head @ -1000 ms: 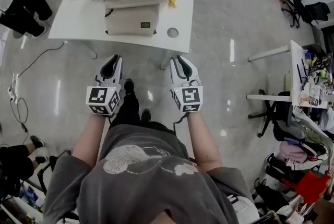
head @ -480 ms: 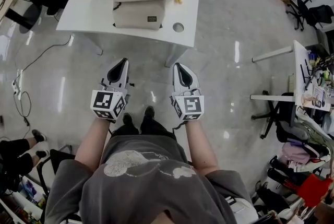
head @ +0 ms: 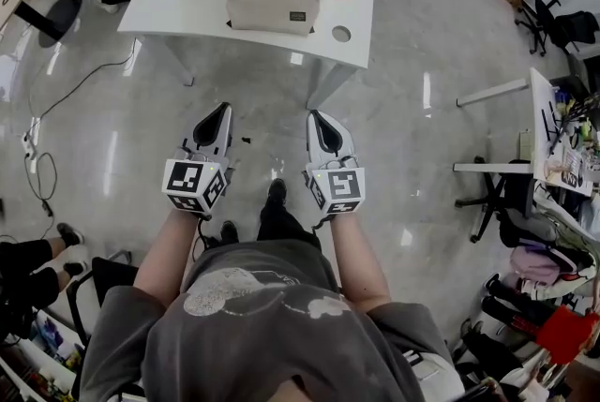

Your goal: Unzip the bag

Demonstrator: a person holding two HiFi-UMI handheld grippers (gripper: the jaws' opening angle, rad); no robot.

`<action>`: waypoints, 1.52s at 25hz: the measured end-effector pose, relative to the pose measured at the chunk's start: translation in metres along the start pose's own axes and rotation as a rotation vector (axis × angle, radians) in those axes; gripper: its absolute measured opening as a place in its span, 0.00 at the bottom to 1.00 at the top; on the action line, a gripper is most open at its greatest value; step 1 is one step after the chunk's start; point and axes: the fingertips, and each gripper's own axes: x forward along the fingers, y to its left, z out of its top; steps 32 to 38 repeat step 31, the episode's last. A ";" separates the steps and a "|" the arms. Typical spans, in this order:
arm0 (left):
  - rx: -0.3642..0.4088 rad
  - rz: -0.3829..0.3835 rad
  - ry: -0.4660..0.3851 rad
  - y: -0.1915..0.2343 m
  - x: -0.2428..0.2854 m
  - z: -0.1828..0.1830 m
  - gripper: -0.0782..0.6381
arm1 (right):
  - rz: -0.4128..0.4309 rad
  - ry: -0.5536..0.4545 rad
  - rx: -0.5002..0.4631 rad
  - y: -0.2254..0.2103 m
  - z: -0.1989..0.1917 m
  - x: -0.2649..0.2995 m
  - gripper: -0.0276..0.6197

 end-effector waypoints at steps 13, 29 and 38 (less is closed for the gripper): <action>-0.038 -0.044 0.003 0.018 -0.118 -0.024 0.12 | -0.034 0.022 -0.064 0.118 -0.010 -0.057 0.04; -0.007 -0.099 -0.030 0.005 -0.176 -0.016 0.12 | -0.041 0.024 -0.108 0.166 -0.005 -0.096 0.04; -0.004 -0.100 -0.037 0.005 -0.182 -0.013 0.12 | -0.038 0.024 -0.111 0.171 -0.004 -0.099 0.04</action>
